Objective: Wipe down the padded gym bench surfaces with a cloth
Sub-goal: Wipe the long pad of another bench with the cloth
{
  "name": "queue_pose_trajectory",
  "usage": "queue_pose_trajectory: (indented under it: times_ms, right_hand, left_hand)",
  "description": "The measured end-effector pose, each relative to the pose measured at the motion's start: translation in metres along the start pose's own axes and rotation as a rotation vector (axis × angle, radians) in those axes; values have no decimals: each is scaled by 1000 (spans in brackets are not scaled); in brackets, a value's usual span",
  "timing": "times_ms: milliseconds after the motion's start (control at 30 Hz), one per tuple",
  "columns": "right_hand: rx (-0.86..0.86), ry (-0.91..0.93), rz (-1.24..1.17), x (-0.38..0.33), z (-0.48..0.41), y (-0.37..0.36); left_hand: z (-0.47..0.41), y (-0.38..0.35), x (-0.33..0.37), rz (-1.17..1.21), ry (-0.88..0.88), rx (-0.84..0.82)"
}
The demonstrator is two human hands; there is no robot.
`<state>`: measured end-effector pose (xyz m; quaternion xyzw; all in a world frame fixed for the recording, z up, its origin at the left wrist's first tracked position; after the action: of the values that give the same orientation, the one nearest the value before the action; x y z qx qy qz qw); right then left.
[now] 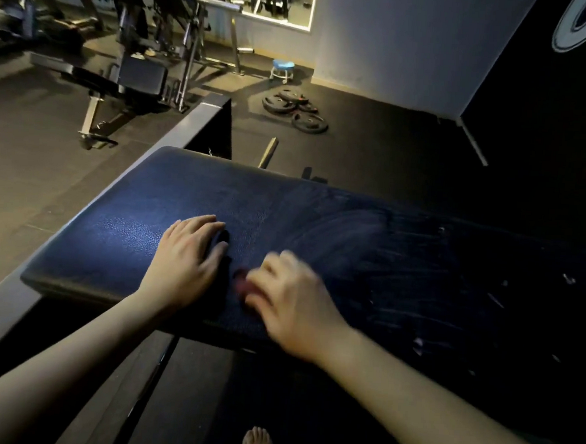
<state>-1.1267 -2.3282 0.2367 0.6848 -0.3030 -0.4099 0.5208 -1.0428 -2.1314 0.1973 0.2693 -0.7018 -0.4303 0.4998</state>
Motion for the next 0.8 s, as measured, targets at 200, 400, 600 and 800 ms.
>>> queue_pose_trajectory:
  times_ms: [200, 400, 600, 800]
  right_hand:
    - [105, -280, 199, 93, 91, 37]
    - [316, -637, 170, 34, 46, 4]
    - [253, -351, 143, -10, 82, -4]
    - [369, -924, 247, 95, 207, 42]
  left_hand:
    - [5, 3, 4, 19, -48, 31]
    - [6, 2, 13, -67, -112, 34]
    - [6, 4, 7, -91, -83, -9]
    - [9, 2, 15, -106, -131, 10]
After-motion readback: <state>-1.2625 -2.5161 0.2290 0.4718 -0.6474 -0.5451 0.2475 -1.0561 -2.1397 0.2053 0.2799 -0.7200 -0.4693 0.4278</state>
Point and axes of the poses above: each hand's wrist, its own z-axis away from the middle knuckle, its own y-axis out of the back of the hand, x = y × z, the point moved 2 cm from there along -z, towards the middle knuckle, and after that the axes turned 10 degrees about -x, right-handed, at the moved point
